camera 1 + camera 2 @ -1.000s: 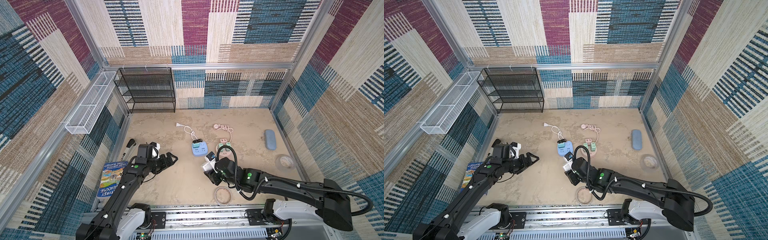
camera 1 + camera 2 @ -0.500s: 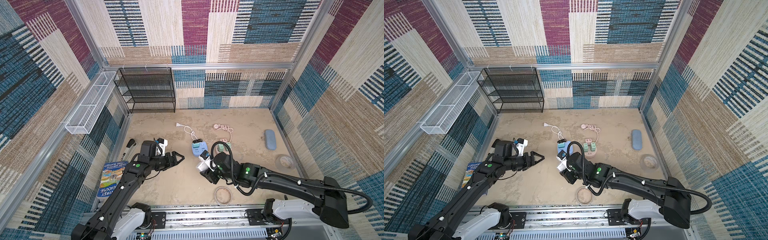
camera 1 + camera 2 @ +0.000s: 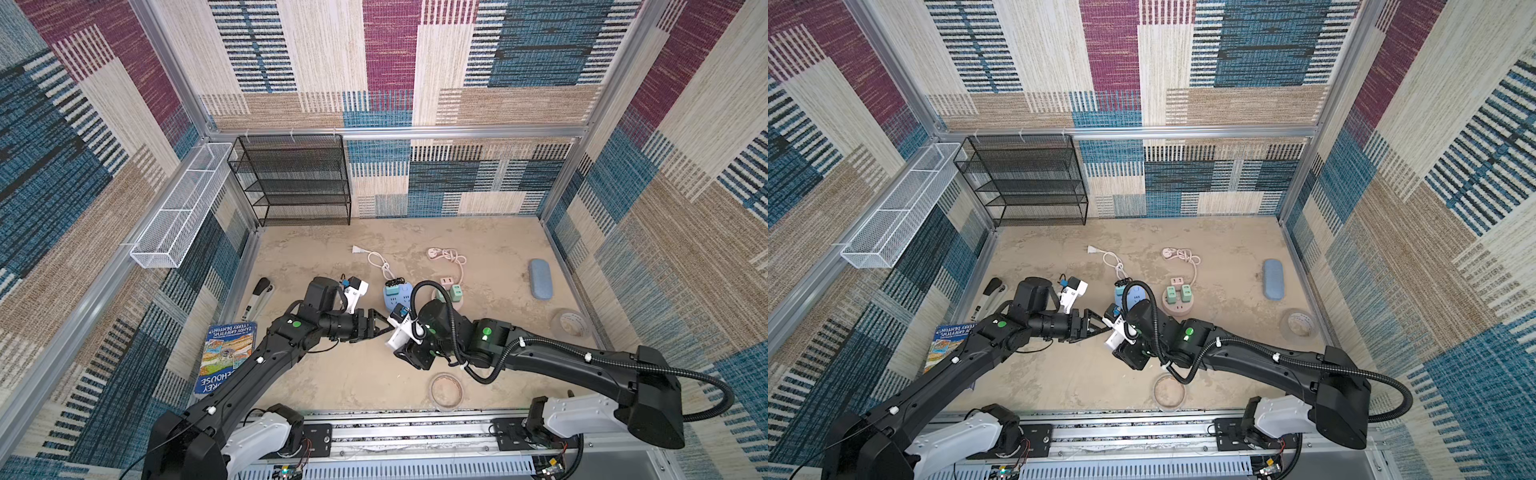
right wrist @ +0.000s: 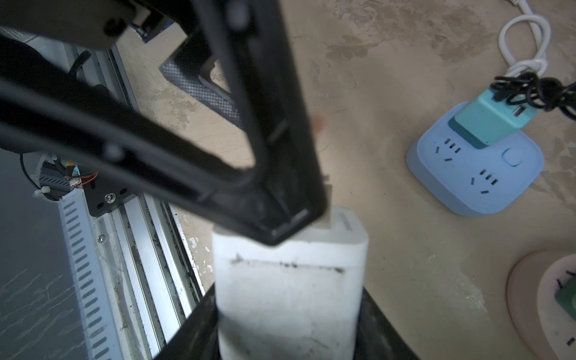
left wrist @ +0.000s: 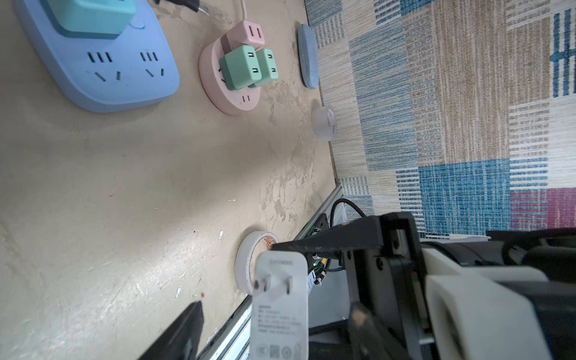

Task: Insert the plug
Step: 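Lift the white charger, prongs up, and carry it toward the left gripper, then close the left gripper on the white charger while the right gripper holds it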

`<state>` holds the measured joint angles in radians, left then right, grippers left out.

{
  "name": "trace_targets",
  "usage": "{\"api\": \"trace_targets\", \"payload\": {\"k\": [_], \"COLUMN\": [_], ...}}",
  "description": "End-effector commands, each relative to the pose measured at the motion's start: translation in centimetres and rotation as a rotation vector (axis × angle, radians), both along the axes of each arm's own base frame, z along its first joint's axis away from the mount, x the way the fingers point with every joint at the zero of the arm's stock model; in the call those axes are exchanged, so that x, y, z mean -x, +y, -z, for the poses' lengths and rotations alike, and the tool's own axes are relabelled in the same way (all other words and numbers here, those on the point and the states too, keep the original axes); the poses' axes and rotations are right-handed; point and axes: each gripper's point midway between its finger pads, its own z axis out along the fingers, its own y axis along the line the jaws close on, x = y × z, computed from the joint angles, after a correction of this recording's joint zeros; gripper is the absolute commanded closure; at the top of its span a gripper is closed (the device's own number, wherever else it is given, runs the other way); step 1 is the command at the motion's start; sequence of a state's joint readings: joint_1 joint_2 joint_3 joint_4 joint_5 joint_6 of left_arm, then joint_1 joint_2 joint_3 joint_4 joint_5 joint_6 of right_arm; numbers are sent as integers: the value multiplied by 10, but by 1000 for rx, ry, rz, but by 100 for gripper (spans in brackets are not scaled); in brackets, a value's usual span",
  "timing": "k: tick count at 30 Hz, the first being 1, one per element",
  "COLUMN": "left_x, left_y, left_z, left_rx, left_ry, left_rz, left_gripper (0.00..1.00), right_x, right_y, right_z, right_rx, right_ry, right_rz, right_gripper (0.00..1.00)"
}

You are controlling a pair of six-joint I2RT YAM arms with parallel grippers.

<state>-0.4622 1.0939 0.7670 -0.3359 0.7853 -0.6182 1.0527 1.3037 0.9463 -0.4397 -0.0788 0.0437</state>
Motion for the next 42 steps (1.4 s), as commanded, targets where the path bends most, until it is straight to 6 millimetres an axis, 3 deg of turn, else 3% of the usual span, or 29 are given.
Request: {"api": "trace_targets", "payload": {"k": [1,11,22,33,36,39,42], "left_x": [0,5,3,2,2,1,1], "left_y": [-7,-10,-14,-18,-19,-20,-20], "left_z": [-7,2,12,14,15,15,14], "left_rx": [23,1,-17,-12,-9,-8,-8], "left_ry": [-18,2,27,33,37,36,33], "left_rz": [26,29,31,35,39,38,38], "left_gripper": [24,33,38,70,74,96,100], "right_x": [-4,-9,-10,-11,-12,-15,-17], "right_y": [7,10,11,15,17,17,18], "right_z": [-16,-22,-14,-13,-15,-17,-17], "right_rx": [-48,-36,1,0,-5,-4,1], "right_ry": [-36,-54,-47,-39,-46,-62,-69], "right_rz": [-5,-2,-11,-18,-19,-10,-9], "right_gripper": [100,100,100,99,98,94,91]}}
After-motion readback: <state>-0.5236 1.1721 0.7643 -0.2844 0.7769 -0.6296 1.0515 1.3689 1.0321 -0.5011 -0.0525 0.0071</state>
